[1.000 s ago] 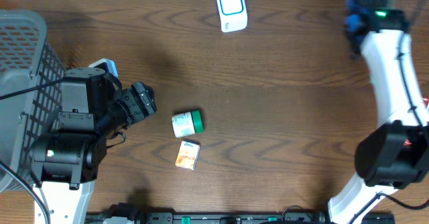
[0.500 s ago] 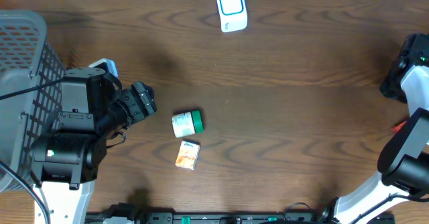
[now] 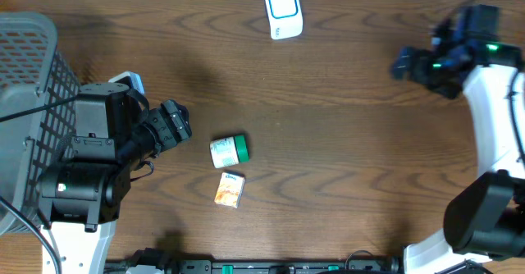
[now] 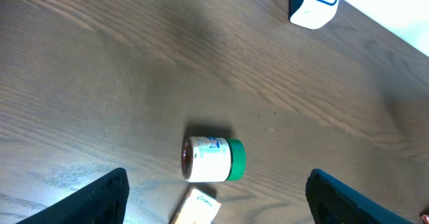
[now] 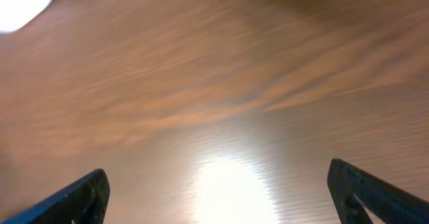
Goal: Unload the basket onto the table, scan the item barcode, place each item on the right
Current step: 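Reach the right gripper left toward the green-lidded jar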
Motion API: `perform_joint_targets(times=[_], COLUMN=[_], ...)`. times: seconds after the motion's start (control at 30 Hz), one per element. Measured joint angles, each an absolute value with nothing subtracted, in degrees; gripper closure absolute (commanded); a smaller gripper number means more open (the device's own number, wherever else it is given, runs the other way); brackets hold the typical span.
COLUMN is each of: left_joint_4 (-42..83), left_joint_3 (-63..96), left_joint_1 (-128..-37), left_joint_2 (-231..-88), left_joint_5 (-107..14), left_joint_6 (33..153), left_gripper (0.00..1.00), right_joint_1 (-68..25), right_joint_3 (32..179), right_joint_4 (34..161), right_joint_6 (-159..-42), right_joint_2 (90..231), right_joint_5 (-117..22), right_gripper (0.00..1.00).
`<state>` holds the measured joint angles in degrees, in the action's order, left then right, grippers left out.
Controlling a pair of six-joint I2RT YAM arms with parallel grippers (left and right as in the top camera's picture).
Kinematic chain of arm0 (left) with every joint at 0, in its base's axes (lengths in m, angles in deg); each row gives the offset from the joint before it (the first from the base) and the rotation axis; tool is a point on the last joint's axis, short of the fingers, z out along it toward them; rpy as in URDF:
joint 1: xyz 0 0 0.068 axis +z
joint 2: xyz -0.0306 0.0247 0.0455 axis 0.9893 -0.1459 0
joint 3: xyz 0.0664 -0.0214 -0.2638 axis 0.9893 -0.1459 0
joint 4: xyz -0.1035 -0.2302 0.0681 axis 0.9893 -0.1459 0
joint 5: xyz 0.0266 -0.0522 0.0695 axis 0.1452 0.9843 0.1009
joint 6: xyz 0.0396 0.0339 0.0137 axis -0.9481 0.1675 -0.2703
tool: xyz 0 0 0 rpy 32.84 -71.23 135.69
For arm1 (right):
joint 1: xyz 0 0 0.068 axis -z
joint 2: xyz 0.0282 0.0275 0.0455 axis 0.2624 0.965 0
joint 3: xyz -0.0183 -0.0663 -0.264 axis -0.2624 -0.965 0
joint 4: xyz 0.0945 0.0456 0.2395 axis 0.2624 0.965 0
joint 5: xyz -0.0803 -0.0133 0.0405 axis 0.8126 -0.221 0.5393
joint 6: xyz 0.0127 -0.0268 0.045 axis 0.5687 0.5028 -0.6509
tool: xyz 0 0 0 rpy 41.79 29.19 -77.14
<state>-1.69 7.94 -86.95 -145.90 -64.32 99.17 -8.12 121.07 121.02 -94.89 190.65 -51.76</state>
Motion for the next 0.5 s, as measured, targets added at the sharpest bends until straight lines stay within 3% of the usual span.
perform_joint_targets(times=[0.2,0.5], left_joint_4=[-1.7,1.1], left_joint_3=[7.9,7.9], left_joint_1=[-87.0,-87.0], left_joint_2=[-145.9,-145.9], left_joint_5=[-64.3,-64.3], left_joint_6=[99.2,99.5], left_gripper=[0.15,0.15], right_joint_1=[-18.6,-28.7], right_joint_3=[117.9,116.6], right_joint_4=[124.1,126.8], right_joint_6=[-95.8,-109.8], right_joint_2=[190.9,191.2], right_joint_5=[-54.7,-65.4], right_gripper=[0.01,0.01])
